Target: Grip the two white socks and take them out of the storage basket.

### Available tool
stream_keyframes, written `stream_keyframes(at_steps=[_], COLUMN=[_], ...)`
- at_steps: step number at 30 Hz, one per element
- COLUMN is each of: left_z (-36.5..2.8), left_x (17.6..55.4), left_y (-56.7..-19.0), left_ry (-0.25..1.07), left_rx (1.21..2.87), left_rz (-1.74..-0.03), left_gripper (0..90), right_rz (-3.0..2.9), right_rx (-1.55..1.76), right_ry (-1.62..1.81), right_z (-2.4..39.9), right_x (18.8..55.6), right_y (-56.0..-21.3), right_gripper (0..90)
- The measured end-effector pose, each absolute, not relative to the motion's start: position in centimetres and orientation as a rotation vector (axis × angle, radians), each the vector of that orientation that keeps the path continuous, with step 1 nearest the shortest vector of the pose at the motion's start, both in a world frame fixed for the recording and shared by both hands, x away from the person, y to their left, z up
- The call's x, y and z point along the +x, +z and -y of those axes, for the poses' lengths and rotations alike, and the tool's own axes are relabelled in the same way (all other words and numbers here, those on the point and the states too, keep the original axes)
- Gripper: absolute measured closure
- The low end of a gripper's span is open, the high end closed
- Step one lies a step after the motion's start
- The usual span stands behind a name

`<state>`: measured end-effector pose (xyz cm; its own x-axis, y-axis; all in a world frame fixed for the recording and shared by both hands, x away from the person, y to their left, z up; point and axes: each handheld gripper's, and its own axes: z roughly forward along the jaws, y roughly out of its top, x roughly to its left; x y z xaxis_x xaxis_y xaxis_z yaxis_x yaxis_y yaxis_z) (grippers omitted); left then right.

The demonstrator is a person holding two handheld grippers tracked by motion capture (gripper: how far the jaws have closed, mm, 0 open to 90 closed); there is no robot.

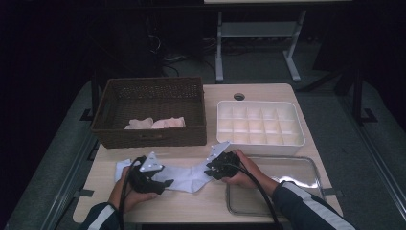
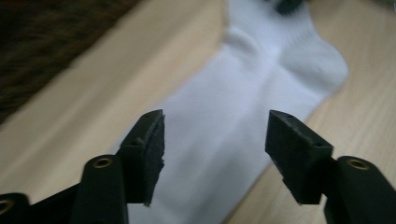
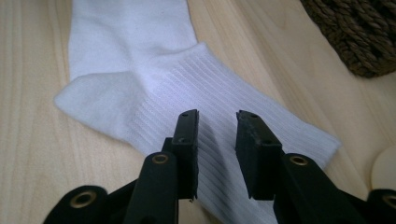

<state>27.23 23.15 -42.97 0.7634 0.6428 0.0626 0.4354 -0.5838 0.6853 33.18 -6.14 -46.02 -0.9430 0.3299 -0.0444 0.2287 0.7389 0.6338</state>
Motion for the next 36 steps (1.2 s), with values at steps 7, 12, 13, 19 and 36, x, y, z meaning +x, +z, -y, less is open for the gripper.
stream_keyframes(at_steps=[7,12,13,19,36], left_z=[-27.7,-29.7,-30.2,-32.0,-26.0], left_x=[26.9,27.7,27.9,28.5,29.3], left_y=[-42.5,-43.8,-44.2,-45.1,-40.7], left_ry=[0.561,0.581,0.548,0.458,0.336], left_rx=[2.247,2.337,2.327,2.272,2.096], left_rz=[-0.993,-1.141,-1.156,-1.200,-0.777], left_gripper=[22.8,18.4,21.5,34.1,73.4], right_rz=[-2.776,-2.768,-2.769,-2.778,-2.821], right_rx=[0.460,0.462,0.461,0.462,0.398], right_ry=[0.970,0.966,0.966,0.974,1.024], right_z=[6.4,6.4,6.4,6.5,6.4], right_x=[33.0,33.1,33.1,33.1,33.0], right_y=[-45.9,-45.9,-46.0,-46.0,-46.2], right_gripper=[65.0,59.8,58.9,58.6,62.0])
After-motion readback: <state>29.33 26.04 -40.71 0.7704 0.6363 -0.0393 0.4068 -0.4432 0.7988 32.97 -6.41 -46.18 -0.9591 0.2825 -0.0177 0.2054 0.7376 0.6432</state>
